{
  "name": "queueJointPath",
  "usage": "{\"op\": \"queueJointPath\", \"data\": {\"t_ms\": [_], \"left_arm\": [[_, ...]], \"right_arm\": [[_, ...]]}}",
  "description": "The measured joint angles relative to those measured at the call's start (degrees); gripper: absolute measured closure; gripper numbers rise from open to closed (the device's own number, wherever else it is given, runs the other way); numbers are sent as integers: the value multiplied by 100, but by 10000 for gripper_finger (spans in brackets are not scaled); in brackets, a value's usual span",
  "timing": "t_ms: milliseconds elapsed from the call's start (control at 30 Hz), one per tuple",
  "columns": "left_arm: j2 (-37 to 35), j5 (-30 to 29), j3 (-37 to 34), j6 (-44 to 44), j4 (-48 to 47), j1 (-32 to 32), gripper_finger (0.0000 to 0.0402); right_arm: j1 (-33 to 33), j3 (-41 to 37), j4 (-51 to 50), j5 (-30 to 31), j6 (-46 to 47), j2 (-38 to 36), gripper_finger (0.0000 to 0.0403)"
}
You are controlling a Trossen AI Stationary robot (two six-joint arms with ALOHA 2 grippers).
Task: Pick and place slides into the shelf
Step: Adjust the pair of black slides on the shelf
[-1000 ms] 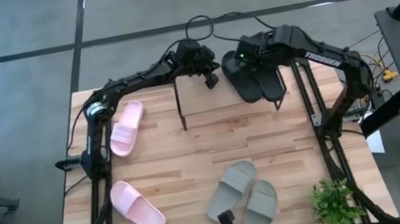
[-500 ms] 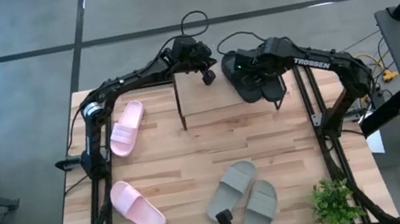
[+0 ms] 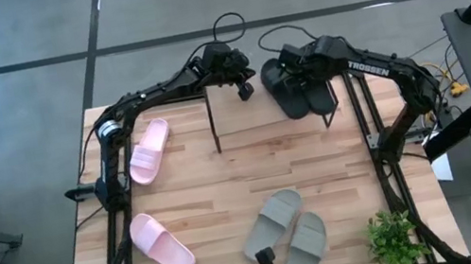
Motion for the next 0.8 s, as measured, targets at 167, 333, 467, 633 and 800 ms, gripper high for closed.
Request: {"op": "queueJointPath", "data": {"t_ms": [167,333,467,633,800], "left_arm": [[0,14,0,-2,0,0,401],[0,14,-2,9,7,2,401],[0,16,-2,15,9,2,401],[99,147,-3,20,219,15,401],[253,163,-9,24,300,15,401]], "right_arm": [[-38,0,312,60,-133,-4,267],[5,0,353,-64,-139,-172,280],[96,0,350,-287,-105,-391,282],[193,0,342,-301,122,-786,276],[191,0,342,-254,342,-1224,271]]}}
